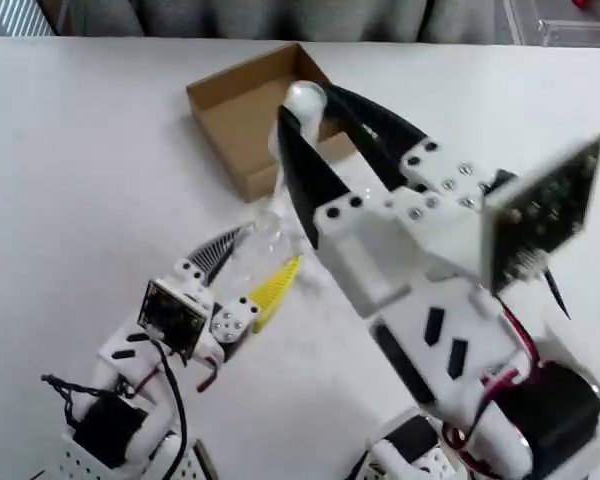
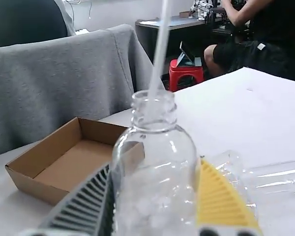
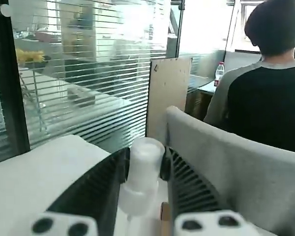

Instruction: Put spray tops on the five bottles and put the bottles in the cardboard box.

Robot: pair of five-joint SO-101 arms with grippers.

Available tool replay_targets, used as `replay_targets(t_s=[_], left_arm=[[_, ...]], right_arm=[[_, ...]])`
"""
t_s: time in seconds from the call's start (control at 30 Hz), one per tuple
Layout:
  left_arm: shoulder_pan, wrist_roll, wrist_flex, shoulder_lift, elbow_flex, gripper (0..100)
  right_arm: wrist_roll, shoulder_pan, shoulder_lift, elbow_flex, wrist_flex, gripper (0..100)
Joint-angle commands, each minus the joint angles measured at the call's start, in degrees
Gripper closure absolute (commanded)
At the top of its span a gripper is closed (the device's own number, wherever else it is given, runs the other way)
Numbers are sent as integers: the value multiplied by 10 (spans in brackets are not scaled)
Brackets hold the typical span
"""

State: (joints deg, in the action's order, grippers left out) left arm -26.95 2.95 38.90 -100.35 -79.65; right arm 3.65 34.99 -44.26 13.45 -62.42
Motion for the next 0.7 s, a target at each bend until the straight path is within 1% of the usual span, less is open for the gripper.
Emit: replay_targets(t_s=[0.0, 0.2, 0.33, 0.47, 0.67], left_arm=[[-3, 4, 1, -12, 9, 979], [-3, 4, 1, -12, 6, 979], [-3, 4, 1, -12, 6, 979], [-3, 4, 1, -12, 6, 979], [-3, 4, 1, -12, 6, 979]], right_arm=[[8, 2, -3, 0, 27, 984], [12, 1, -5, 4, 27, 984], [49, -34, -4, 4, 28, 984], [47, -60, -4, 0, 27, 984], [47, -58, -6, 0, 26, 984]])
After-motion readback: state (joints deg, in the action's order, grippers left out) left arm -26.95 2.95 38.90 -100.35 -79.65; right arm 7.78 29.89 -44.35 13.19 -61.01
